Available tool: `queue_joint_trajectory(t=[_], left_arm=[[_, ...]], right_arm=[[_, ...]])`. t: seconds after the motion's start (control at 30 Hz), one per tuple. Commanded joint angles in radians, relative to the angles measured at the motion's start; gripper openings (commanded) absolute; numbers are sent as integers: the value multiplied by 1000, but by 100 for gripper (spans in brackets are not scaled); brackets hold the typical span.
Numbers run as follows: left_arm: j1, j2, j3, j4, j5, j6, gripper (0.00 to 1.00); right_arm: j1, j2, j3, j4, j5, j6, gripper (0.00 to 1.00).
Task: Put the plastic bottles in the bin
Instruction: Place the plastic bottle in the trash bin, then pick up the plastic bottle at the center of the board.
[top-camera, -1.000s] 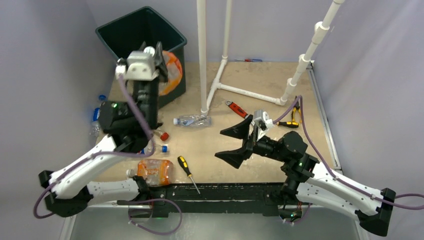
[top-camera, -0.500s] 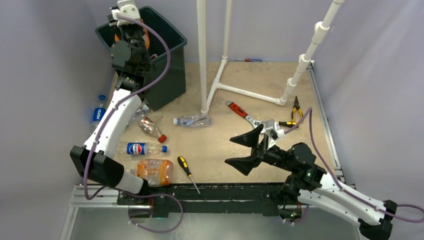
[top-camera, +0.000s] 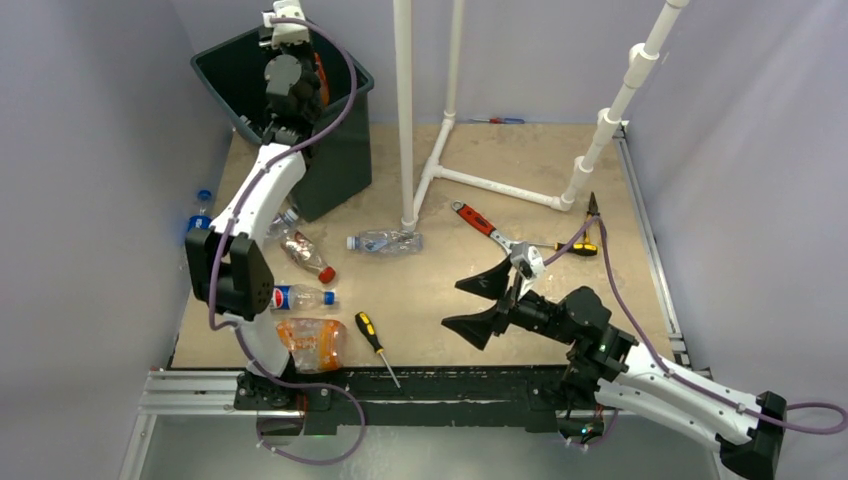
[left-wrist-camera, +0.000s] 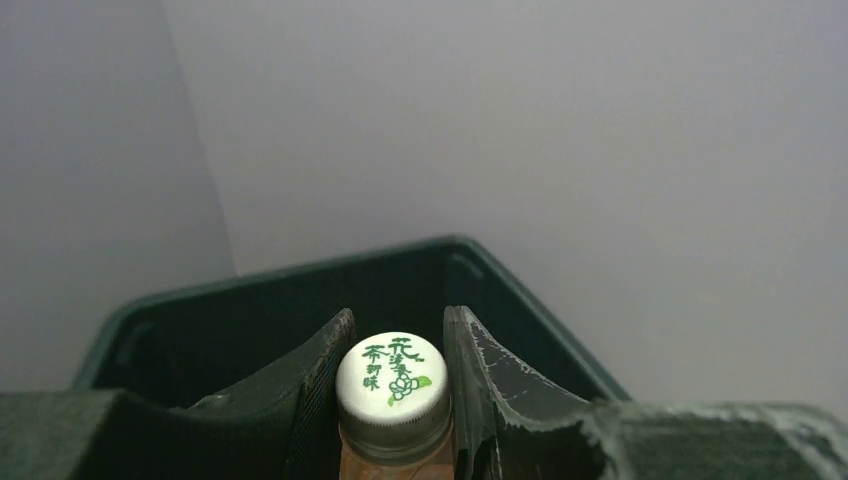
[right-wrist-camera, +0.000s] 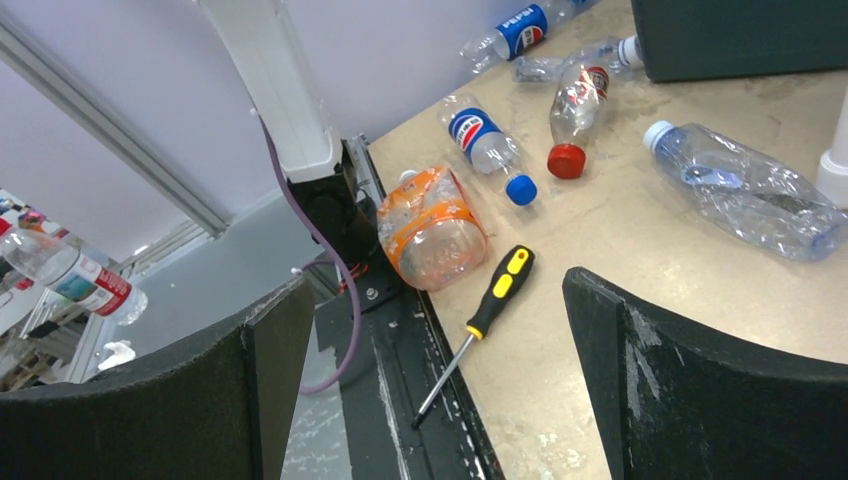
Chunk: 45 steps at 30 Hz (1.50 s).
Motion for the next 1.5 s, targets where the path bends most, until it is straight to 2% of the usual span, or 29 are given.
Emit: queue_joint_trajectory(t=[0.0,0.07,0.1,0.17,0.3,0.5,0.67,0.83,1.03,1.23,1.33,1.47], left_arm=[[46,69,110,-164,92,-181,27],[58,82,133,-221,135,-252,75],[58,65,124,-216,144,-270,86],[59,19,84,-168,151,-291,92],[58,-100,61,-163,189,-304,95],[44,-408,-107,-183,173,-393,99],[37,-667,-259,-459,194,-574,99],[37,-894,-506,-768,239,-778,99],[37,-1090,-830,-933,331,-969,99],[36,-1178,-1071,-917,381,-1114,99],[35,-1139,-1128,-872,436,-1154,99],[33,-1048,-1150,-831,480,-1177,99]], right_arm=[[3,-38,-30,18,51,-5,98],[3,-46,-40,26,58,3,98],[4,-44,-39,27,62,7,98],[3,-29,-31,24,65,9,98],[4,2,-9,20,60,6,98],[3,0,-17,56,127,71,99],[1,27,-24,50,236,158,99],[1,180,77,-71,385,147,99],[-6,362,110,39,435,166,99],[-116,594,117,161,391,254,99],[-193,644,71,265,352,286,98],[-235,708,60,338,338,296,96]])
